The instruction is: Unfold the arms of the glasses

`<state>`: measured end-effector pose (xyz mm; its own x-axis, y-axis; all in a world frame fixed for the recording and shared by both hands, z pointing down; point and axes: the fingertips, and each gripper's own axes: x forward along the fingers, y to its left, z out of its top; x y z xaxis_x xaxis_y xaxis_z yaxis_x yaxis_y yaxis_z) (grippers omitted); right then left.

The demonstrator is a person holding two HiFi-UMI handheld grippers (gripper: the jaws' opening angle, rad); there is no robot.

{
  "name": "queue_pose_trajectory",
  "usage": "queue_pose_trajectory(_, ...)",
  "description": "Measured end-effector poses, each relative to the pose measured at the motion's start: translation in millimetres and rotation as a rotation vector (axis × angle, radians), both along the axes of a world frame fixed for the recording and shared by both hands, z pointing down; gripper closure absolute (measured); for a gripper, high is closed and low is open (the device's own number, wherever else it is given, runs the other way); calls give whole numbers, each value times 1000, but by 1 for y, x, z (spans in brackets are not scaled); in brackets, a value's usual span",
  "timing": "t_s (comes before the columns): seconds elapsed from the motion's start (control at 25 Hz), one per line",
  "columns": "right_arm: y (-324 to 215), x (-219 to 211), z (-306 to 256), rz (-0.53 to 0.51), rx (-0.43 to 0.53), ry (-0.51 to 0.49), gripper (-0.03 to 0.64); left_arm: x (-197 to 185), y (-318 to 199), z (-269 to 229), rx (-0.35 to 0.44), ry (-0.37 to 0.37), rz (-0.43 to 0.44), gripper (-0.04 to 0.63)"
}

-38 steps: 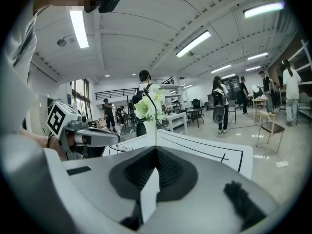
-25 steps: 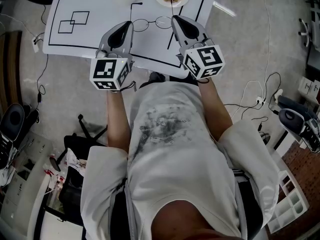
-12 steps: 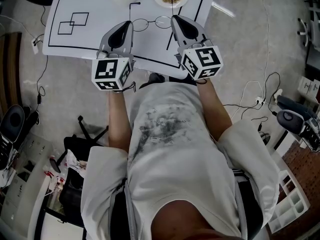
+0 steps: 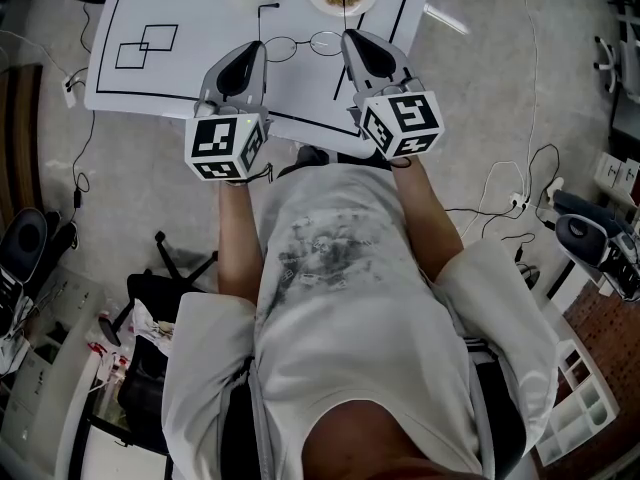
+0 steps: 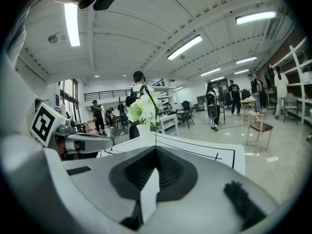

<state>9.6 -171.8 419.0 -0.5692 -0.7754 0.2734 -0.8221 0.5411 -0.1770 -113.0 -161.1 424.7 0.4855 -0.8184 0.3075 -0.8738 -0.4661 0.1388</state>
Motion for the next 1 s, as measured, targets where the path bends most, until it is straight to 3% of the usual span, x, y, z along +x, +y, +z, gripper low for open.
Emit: queue_pose_trajectory(1.0, 0, -1, 3, 3, -5, 13, 601, 0, 1, 5, -11, 8, -9, 588)
